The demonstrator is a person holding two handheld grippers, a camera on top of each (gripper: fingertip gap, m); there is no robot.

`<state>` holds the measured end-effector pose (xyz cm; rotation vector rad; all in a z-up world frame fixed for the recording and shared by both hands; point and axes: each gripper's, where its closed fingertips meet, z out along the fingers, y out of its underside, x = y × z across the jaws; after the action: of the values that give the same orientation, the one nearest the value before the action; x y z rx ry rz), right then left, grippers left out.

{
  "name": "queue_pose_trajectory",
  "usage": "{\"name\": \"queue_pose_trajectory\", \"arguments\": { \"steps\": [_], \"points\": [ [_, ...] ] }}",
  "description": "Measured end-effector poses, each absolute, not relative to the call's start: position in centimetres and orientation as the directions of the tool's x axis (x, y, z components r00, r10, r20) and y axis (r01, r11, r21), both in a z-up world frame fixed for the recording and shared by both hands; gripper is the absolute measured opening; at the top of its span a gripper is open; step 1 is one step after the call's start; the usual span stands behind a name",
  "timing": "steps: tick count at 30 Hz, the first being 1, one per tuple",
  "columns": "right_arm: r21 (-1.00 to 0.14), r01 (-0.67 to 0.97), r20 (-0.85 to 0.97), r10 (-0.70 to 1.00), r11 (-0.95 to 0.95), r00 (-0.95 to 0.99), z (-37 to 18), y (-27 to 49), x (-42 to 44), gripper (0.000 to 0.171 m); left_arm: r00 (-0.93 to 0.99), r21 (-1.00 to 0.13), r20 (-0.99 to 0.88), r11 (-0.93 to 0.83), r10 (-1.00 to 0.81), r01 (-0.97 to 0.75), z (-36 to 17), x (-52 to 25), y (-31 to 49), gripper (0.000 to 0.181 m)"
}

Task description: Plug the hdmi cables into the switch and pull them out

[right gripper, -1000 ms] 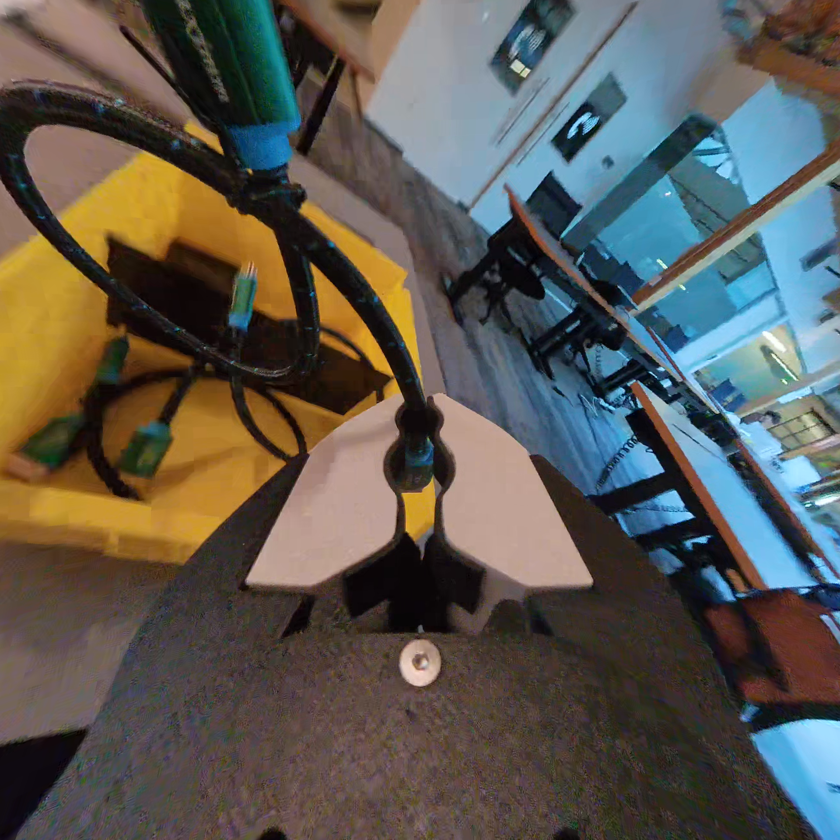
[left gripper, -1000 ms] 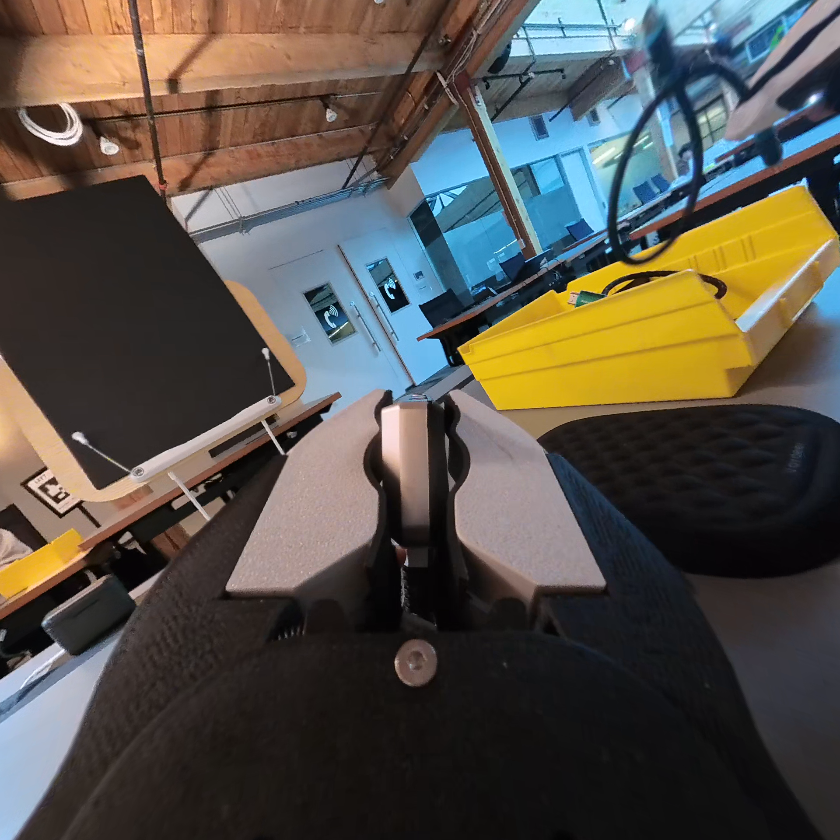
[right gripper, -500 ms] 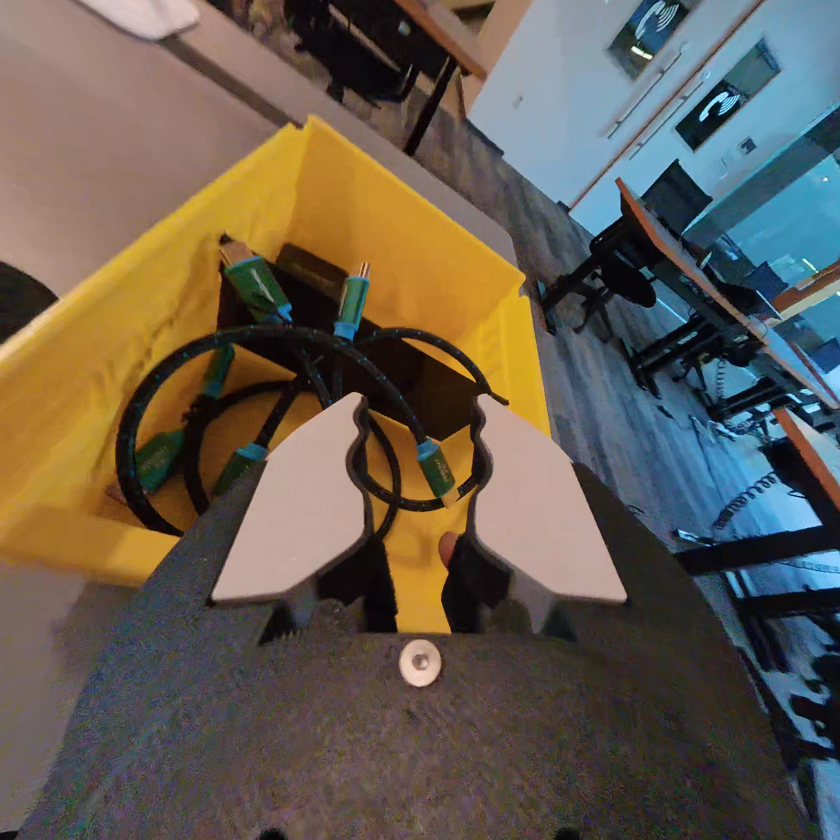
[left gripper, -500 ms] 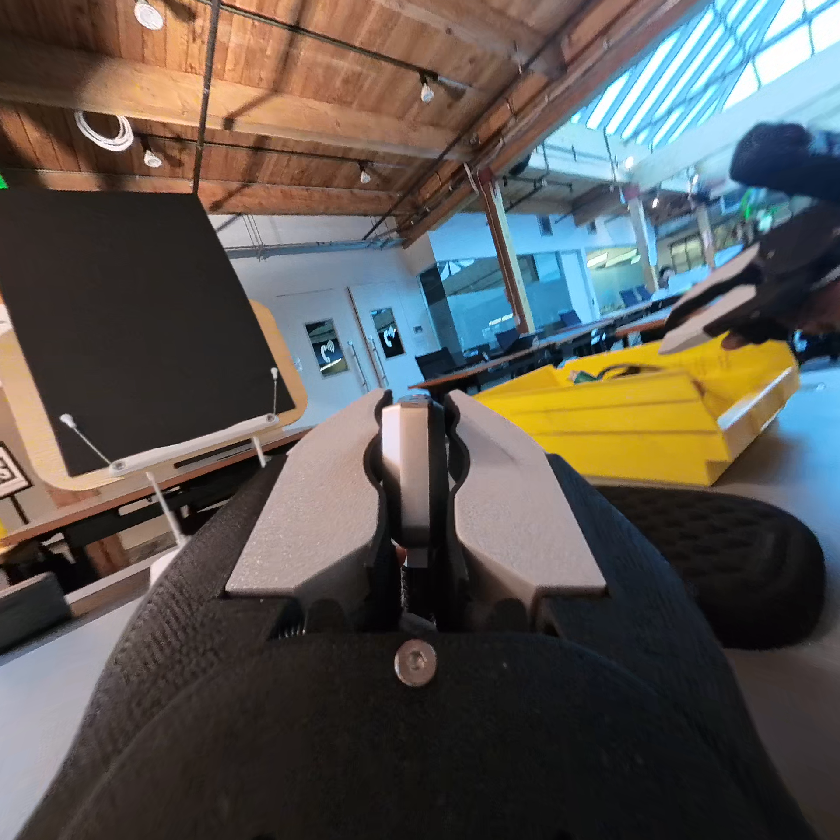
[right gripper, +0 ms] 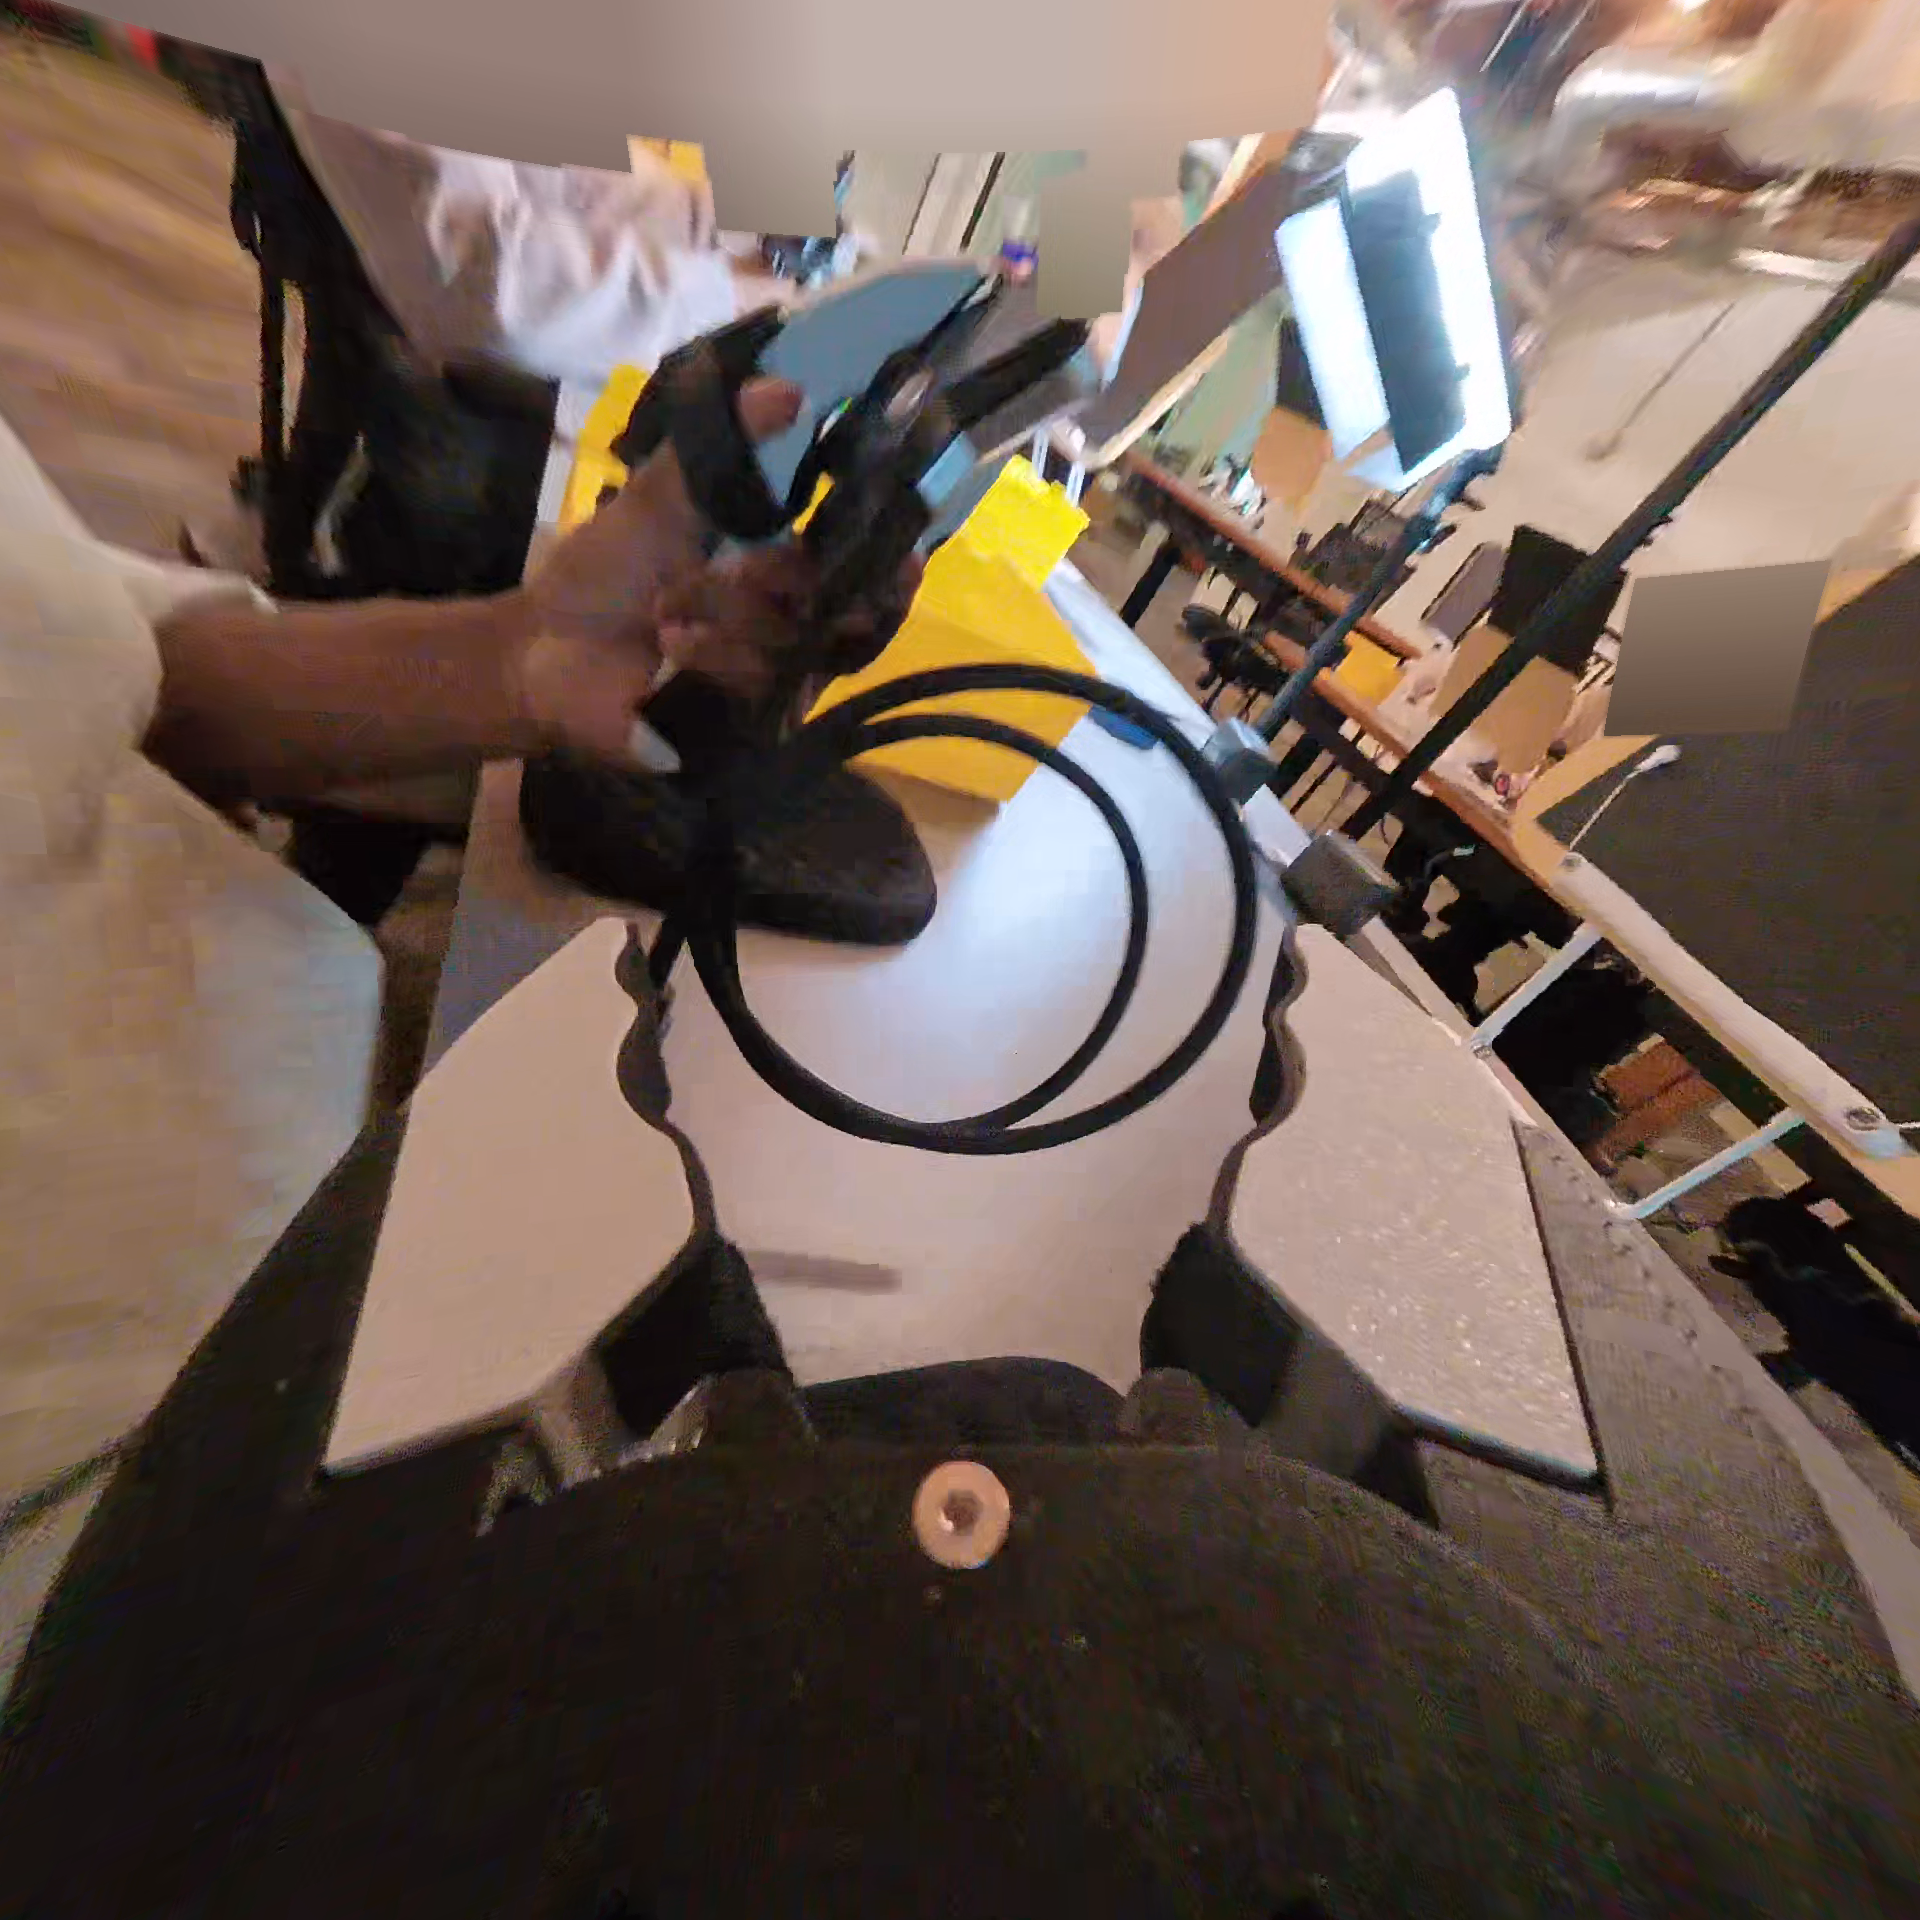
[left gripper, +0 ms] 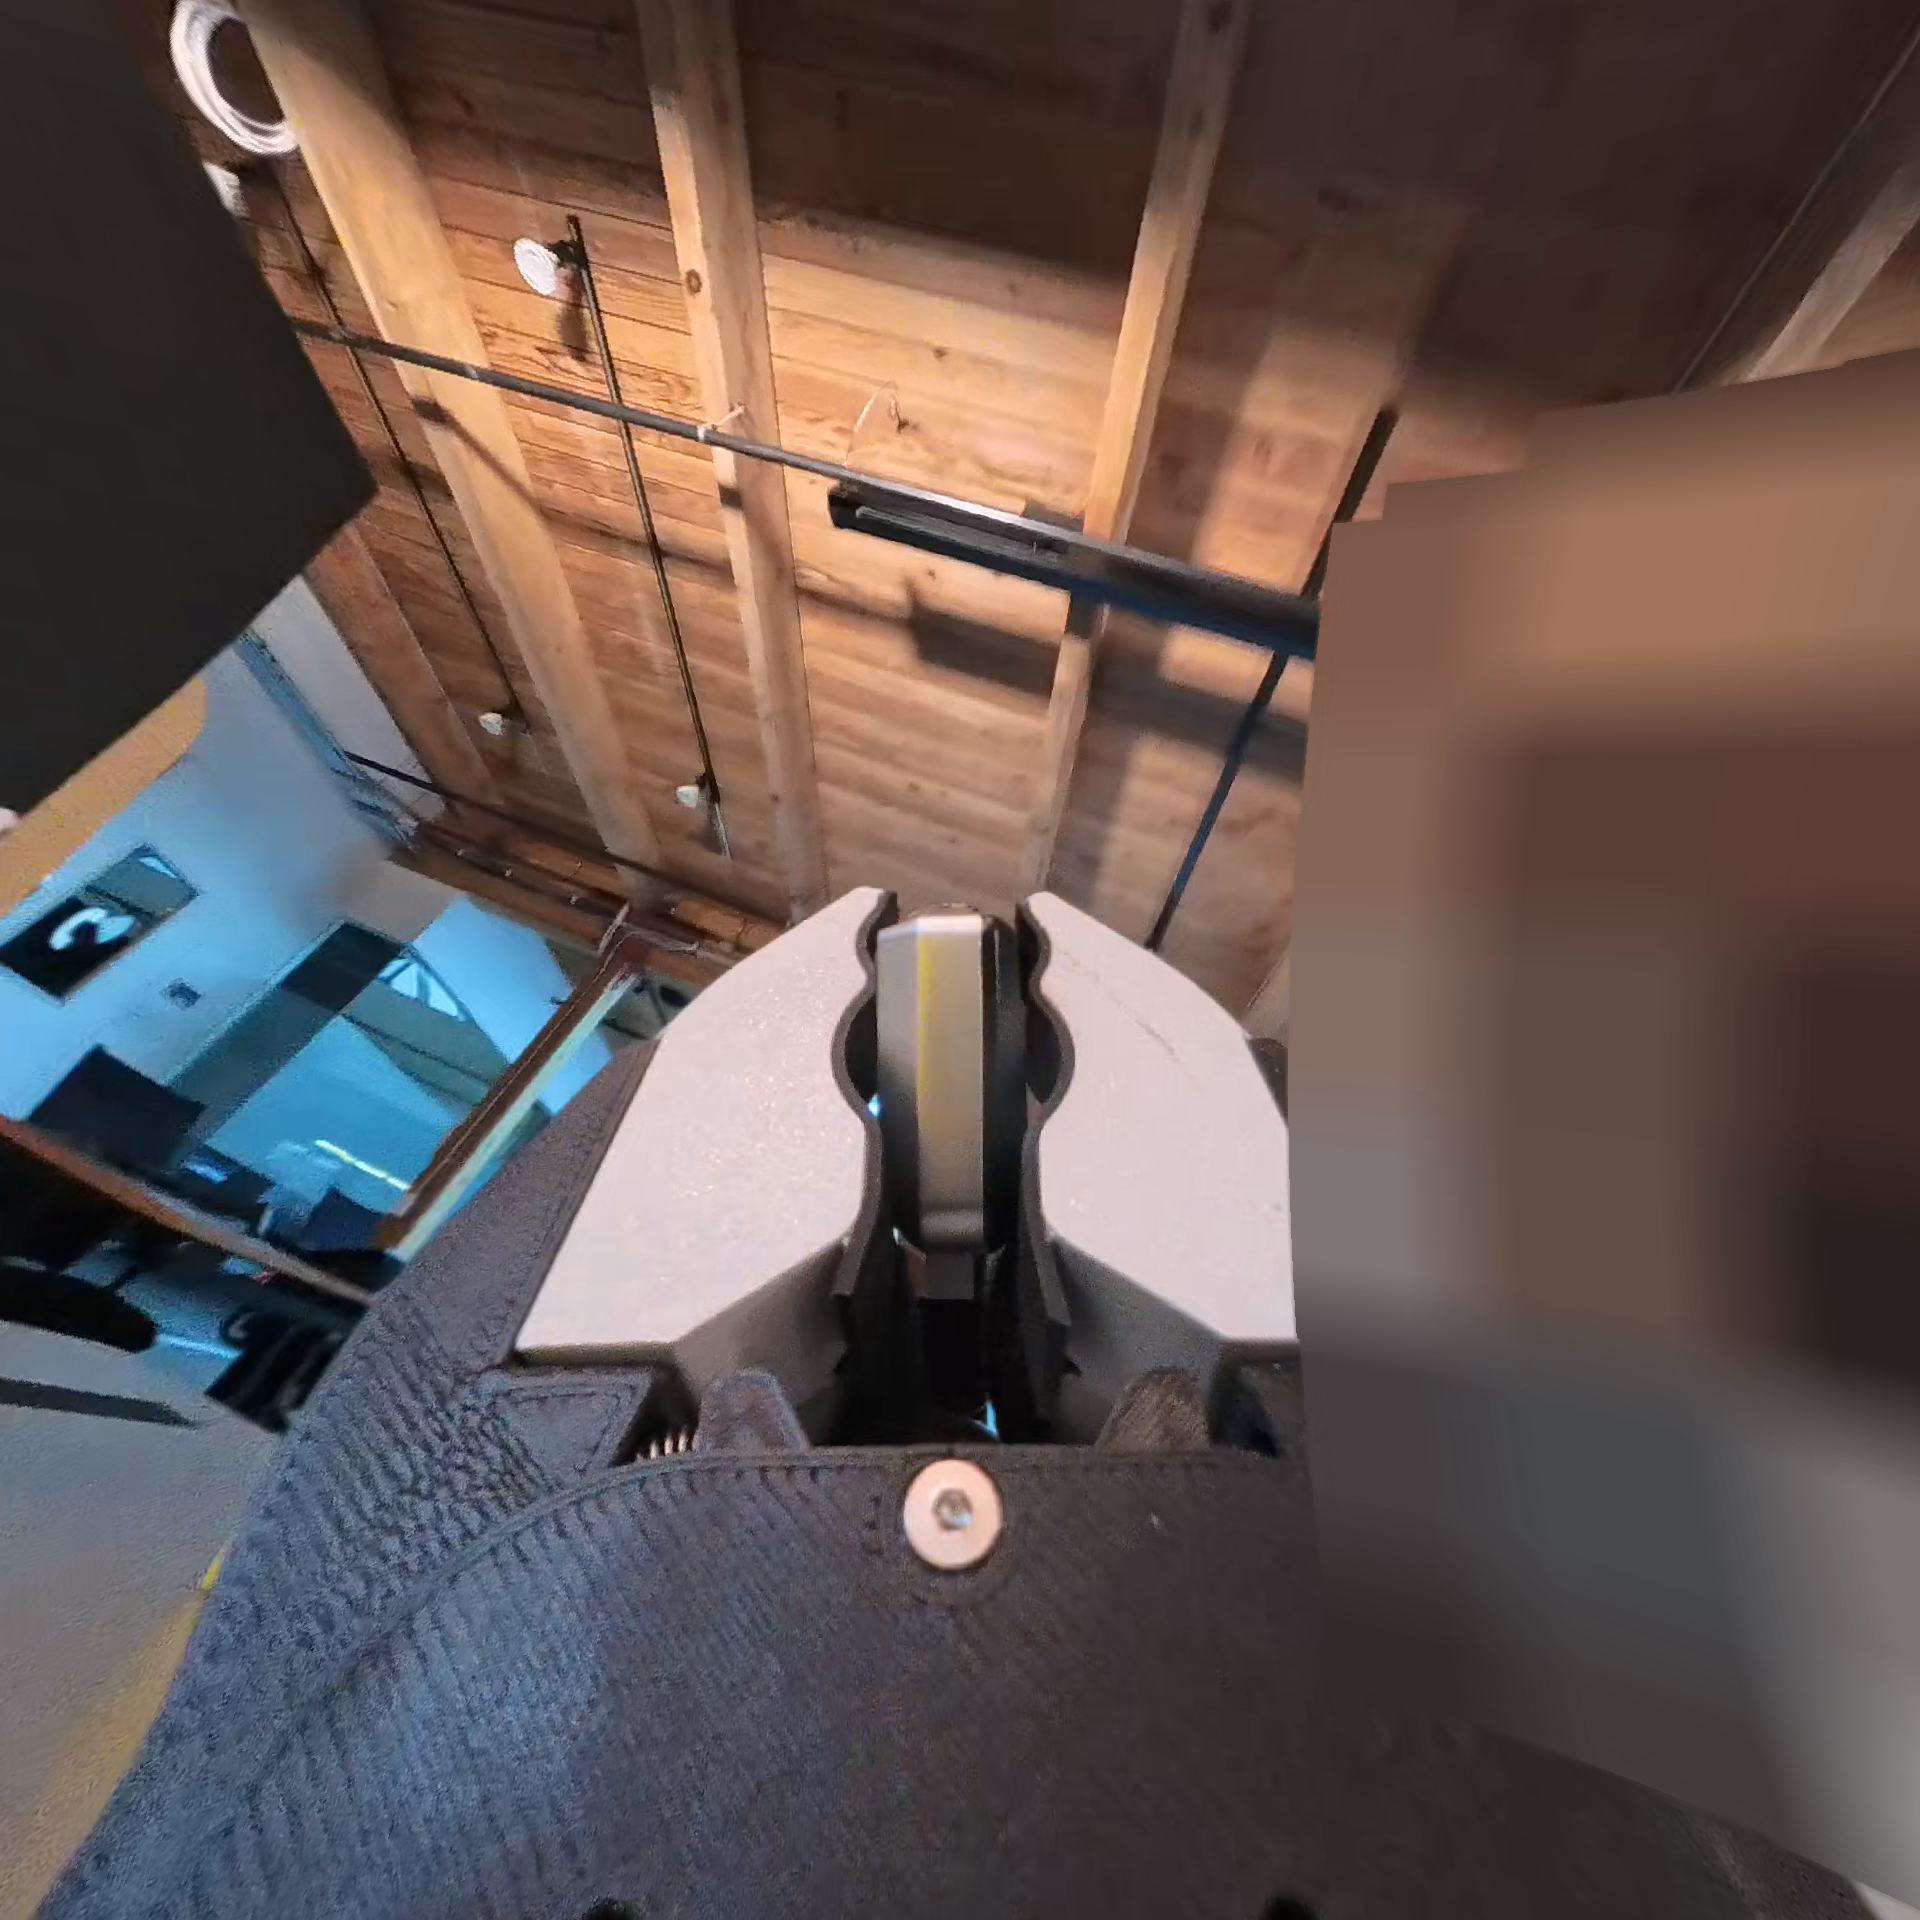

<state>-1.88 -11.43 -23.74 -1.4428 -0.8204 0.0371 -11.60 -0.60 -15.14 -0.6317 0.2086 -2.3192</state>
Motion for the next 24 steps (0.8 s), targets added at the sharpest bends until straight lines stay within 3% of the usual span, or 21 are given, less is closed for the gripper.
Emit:
{"name": "queue_pose_trajectory", "arguments": {
  "steps": [3,6,11,13,15,19,24],
  "points": [
    [-0.902,0.418,0.401,0.573,0.109,0.715,-24.9,-10.0,-5.0,0.104,-0.592,-0.251,0.415,-0.712,-0.691,0.656,-15.4,-12.1,0.3,0.022],
    [-0.947,0.317,0.271,0.636,0.043,0.723,-24.9,-9.1,-7.8,0.084,-0.525,-0.252,0.414,-0.648,-0.744,0.719,-15.5,-12.5,0.5,0.021],
    [-0.87,0.491,0.386,0.557,-0.046,0.736,-28.2,-6.4,-8.3,0.069,-0.551,-0.224,0.403,-0.662,-0.731,0.715,-15.1,-12.8,-0.2,0.021],
    [-0.813,0.582,0.511,0.488,0.007,0.708,-28.2,-5.8,-8.0,0.028,-0.585,-0.213,0.42,-0.702,-0.694,0.68,-15.1,-12.3,-0.4,0.021],
    [-0.782,0.623,0.572,0.419,0.018,0.705,-27.5,-5.9,-7.1,0.018,-0.591,-0.216,0.453,-0.725,-0.668,0.654,-15.3,-11.8,-0.1,0.022],
    [-0.812,0.574,0.579,0.267,0.105,0.771,-22.5,-7.5,-4.0,0.013,-0.554,-0.356,0.478,-0.727,-0.681,0.587,-15.5,-10.3,0.0,0.049],
    [-0.817,0.57,0.576,0.168,0.085,0.8,-18.0,-10.4,1.4,0.012,-0.335,-0.602,0.452,-0.56,-0.827,0.569,-16.9,-8.6,0.5,0.053]
  ]
}}
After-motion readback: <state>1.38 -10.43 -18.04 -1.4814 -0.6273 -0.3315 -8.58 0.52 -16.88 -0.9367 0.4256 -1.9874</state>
